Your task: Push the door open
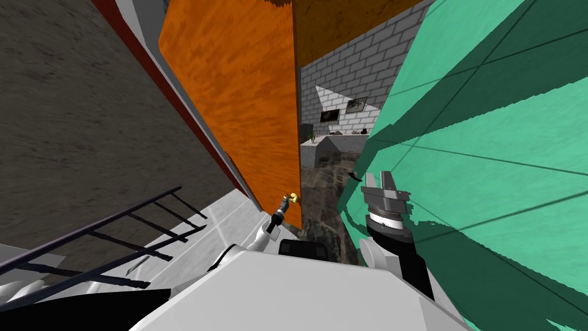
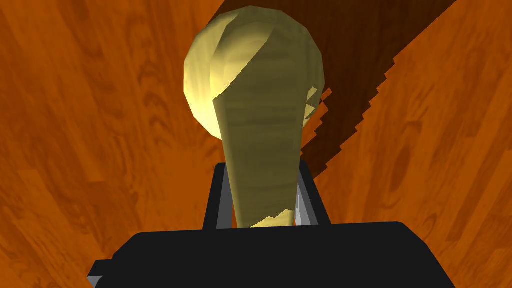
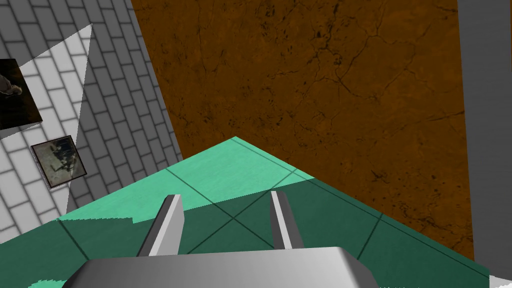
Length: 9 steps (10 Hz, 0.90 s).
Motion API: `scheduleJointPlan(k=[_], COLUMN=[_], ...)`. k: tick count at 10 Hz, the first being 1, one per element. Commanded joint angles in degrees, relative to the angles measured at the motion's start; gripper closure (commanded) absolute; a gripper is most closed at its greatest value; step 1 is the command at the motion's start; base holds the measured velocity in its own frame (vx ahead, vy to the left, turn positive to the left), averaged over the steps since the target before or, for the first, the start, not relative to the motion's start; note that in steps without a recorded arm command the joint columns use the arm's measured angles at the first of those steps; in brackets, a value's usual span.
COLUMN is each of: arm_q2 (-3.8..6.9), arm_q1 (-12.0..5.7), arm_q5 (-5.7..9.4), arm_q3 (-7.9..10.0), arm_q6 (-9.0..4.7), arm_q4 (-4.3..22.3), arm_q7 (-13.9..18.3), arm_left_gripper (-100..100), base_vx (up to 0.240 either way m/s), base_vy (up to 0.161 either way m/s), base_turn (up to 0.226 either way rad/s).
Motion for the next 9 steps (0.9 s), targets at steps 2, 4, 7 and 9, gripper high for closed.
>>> scheduleJointPlan(k=[2, 4, 7, 9], arm_q2=[0.91, 0.91, 1.26, 1.32], arm_q1=[-0.60, -0.60, -0.40, -0.32], arm_q5=[1.28, 1.28, 2.83, 3.48], arm_q3=[1.74, 1.74, 3.56, 4.32], arm_q6=[-0.42, -0.42, -0.02, 0.14], arm_q4=[0.79, 0.79, 0.62, 0.55], arm_q7=[-1.16, -1.16, -2.48, -3.03], arm_left_gripper=[100, 100, 100, 100], base_vx=[0.107, 0.030, 0.110, 0.098], base_vy=[-0.089, -0.019, -0.102, -0.089], base_turn=[0.049, -0.003, 0.055, 0.024])
